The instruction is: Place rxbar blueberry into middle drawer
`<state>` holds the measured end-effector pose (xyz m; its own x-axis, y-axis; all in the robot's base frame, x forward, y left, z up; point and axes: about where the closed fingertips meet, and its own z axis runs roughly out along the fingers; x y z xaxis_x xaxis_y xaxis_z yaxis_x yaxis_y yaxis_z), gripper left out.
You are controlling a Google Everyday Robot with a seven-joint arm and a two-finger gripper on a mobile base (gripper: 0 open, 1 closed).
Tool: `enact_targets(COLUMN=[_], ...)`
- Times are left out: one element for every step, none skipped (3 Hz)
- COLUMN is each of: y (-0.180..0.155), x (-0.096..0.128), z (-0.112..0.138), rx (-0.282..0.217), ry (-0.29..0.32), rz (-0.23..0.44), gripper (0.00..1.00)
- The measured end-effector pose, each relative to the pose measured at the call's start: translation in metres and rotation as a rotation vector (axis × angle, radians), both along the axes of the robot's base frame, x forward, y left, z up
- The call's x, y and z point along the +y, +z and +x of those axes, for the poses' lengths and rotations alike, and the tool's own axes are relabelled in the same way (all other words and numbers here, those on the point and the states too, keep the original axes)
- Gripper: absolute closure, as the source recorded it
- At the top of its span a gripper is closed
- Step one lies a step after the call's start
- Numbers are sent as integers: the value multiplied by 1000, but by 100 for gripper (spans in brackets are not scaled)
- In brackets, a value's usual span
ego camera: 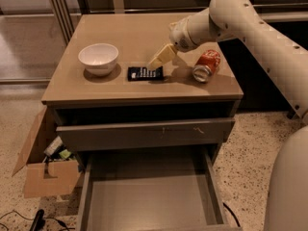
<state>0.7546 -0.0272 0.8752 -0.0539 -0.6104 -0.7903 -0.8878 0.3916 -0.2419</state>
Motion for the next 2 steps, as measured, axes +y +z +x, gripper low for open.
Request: enact_targets(y=[1,5], x=[1,6], z=[-1,-10], rx=[4,24], ry=[6,40], rz=[-5,-33], gripper=[0,0])
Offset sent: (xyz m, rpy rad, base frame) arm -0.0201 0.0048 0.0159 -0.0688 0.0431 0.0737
